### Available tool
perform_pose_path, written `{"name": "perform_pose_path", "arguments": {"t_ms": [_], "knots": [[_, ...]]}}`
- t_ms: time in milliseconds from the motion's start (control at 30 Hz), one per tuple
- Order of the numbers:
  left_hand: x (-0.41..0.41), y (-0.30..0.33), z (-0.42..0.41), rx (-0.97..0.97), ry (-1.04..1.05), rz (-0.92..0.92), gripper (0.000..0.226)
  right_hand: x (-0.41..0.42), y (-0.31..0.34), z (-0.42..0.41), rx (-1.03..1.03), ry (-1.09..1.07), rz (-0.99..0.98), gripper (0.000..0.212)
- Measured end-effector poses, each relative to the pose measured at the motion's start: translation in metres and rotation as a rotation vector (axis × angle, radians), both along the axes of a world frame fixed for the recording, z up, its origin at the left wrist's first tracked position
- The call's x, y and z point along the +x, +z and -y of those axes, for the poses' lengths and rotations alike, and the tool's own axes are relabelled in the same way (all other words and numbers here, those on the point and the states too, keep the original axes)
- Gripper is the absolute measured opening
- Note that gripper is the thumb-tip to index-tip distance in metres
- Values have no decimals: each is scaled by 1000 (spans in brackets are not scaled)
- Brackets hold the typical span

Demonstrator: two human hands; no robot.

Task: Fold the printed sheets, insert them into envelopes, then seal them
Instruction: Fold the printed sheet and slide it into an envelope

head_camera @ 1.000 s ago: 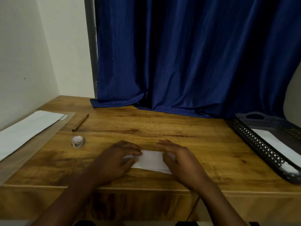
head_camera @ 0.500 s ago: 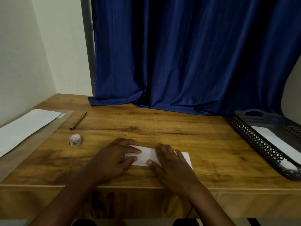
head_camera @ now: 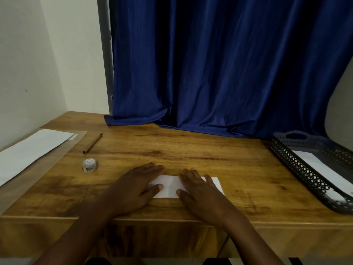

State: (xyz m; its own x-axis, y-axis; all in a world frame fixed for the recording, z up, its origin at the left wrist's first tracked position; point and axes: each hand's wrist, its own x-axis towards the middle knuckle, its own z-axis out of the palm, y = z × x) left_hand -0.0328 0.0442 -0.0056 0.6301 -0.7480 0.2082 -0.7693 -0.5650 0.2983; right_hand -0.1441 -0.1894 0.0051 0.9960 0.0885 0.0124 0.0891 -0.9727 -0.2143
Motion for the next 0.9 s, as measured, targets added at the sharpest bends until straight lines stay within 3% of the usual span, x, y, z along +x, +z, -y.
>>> {"name": "perform_pose_path", "arguments": {"t_ms": [233, 400, 567, 767, 900], "knots": [[3, 0, 1, 45, -16, 22, 63, 12, -11, -23, -35, 41, 42, 72], [3, 0, 1, 77, -16, 33, 62, 2, -11, -1, -25, -68, 43, 80], [1, 1, 0, 48, -10, 21, 61, -15, -8, 42, -30, -207, 1, 68], [-2, 2, -1, -51, -11, 28, 58, -18, 9, 50, 37, -170, 16, 67], [-6, 4, -2, -110, -18, 27, 55, -10, 33, 44, 104, -112, 44, 52]]}}
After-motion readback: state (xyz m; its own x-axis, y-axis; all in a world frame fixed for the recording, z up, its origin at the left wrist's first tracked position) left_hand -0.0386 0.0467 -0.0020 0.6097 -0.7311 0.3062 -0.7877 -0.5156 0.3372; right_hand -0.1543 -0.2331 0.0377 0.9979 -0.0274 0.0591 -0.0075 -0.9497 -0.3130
